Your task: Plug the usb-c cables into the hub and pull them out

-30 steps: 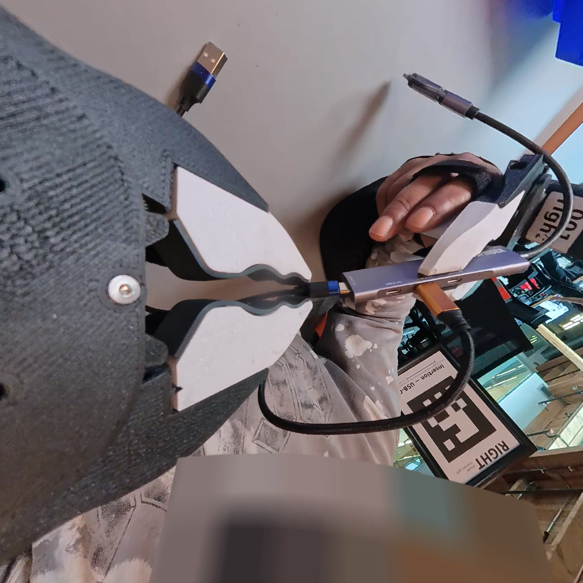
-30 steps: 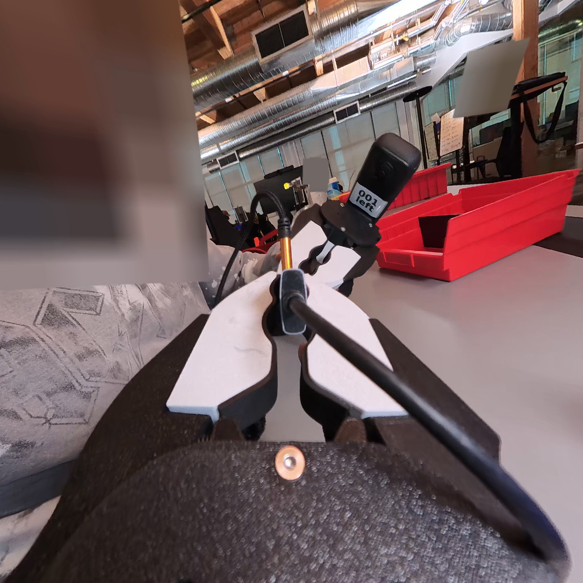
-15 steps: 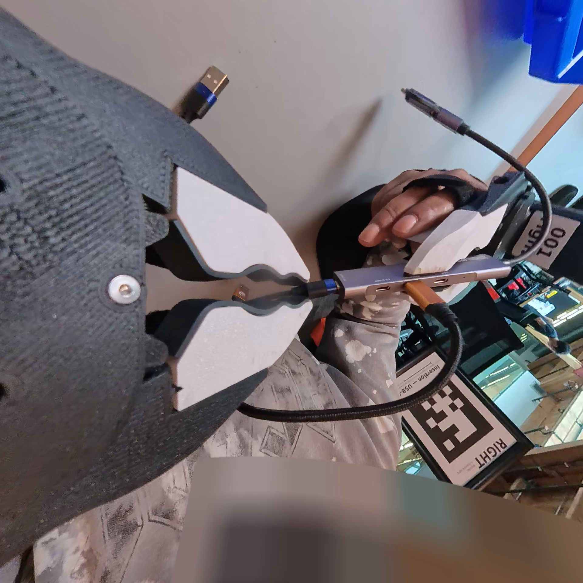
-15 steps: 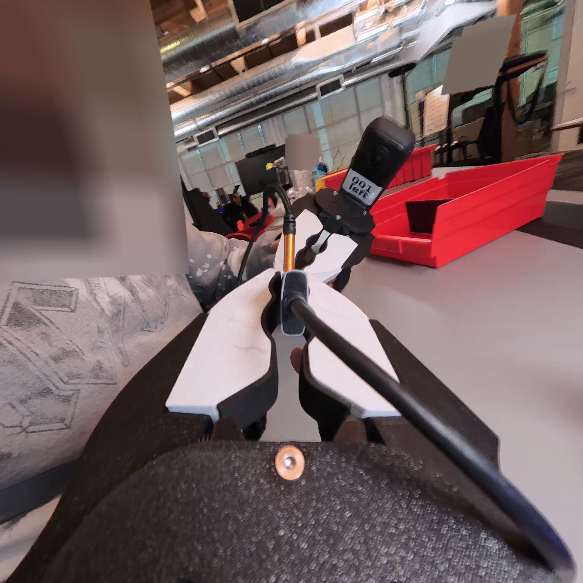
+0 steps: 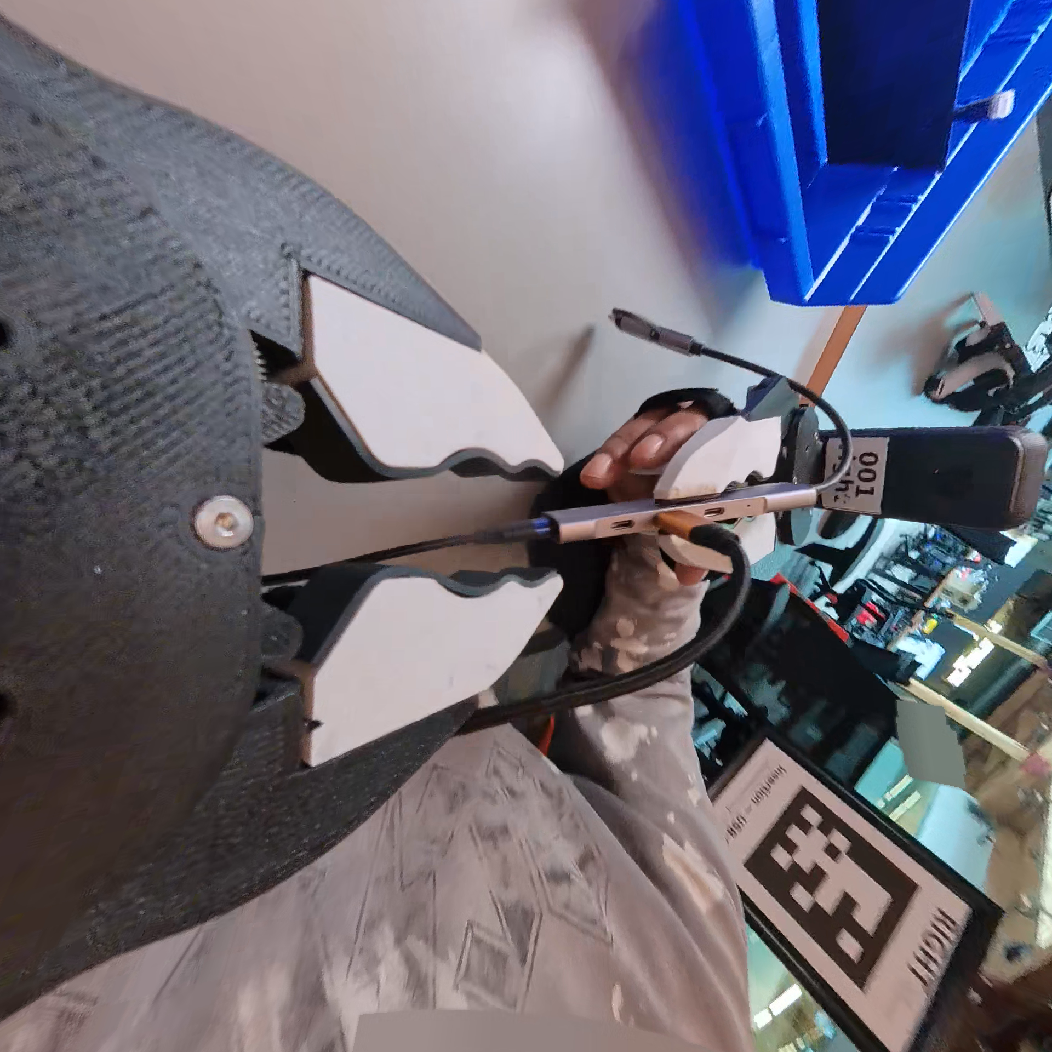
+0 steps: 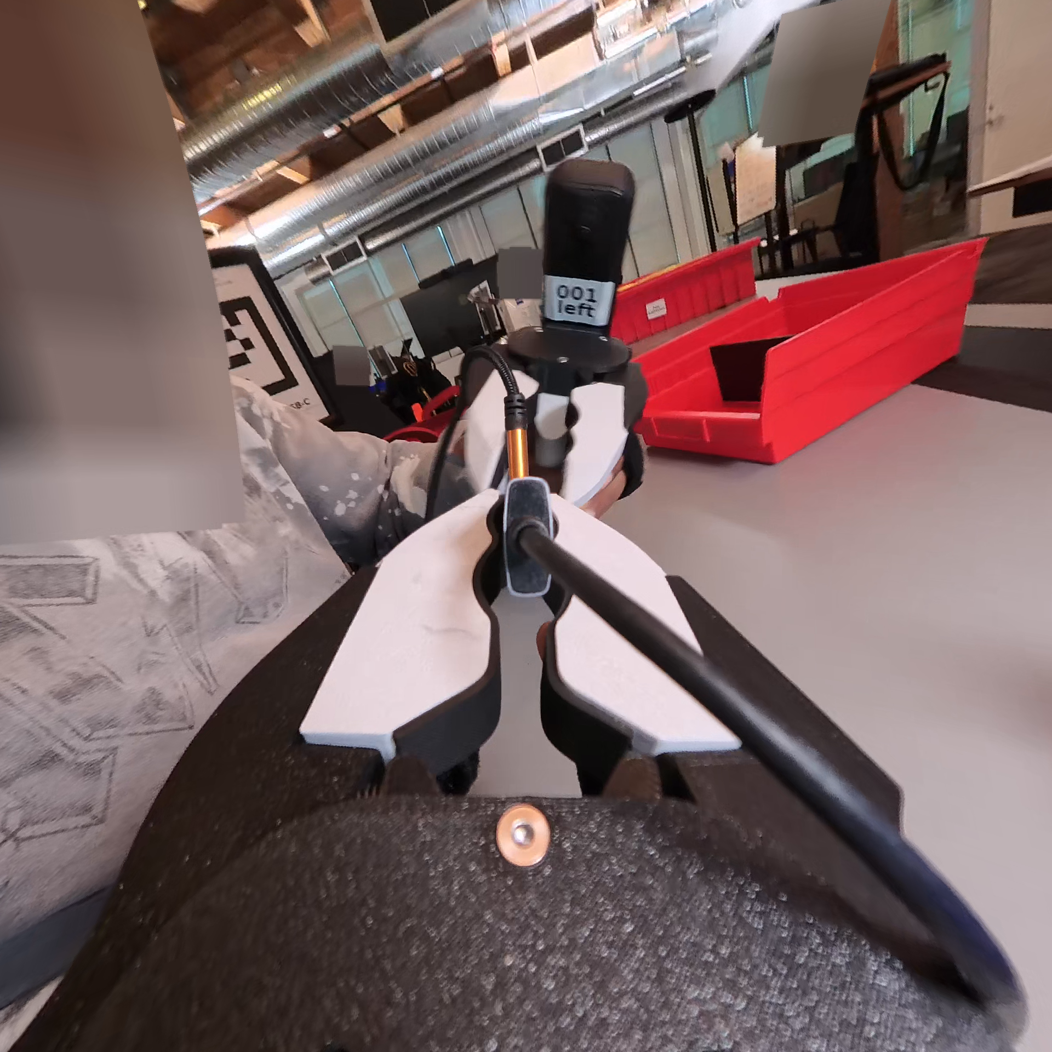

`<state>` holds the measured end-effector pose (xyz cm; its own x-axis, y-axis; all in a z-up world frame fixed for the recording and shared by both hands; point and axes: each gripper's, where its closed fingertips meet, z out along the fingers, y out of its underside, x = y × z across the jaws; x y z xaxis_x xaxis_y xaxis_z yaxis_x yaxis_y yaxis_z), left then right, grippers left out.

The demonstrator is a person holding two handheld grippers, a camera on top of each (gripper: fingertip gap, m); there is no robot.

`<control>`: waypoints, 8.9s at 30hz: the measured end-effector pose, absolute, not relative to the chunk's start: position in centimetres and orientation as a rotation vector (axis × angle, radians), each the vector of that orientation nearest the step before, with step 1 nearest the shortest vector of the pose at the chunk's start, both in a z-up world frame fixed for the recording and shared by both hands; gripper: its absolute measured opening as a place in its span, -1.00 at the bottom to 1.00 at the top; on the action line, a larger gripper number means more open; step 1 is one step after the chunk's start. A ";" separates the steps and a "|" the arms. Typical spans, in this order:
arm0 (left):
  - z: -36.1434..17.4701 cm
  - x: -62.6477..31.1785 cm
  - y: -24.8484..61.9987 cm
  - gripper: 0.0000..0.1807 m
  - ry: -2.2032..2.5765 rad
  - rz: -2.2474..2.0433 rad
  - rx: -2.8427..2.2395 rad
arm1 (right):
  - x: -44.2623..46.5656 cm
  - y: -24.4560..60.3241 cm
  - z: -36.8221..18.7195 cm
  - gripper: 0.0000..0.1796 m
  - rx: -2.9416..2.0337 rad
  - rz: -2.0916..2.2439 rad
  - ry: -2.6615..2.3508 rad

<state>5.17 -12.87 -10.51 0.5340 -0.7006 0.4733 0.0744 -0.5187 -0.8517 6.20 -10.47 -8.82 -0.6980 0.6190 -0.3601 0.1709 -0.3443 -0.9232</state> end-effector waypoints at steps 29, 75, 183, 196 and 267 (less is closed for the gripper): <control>-8.4 3.6 -16.9 -0.88 0.610 -0.658 -1.716 | 7.1 -13.6 -6.2 -0.89 -0.862 0.970 -2.246; -12.6 -8.6 -17.6 -0.65 0.112 -0.228 -1.802 | 1.6 29.4 -12.0 -0.82 -1.755 -0.127 -1.913; -13.0 -10.4 -17.5 -0.63 0.062 -0.109 -1.842 | 6.2 12.1 -11.5 -0.48 -1.447 0.216 -1.963; -19.2 -25.4 -21.2 -0.26 0.083 0.281 -2.596 | 3.7 12.6 -21.7 -0.66 -1.276 -0.224 -2.292; 1.7 -8.9 -18.3 -0.79 -0.281 0.228 -1.618 | 4.2 -7.3 2.8 -0.84 -1.240 0.761 -1.099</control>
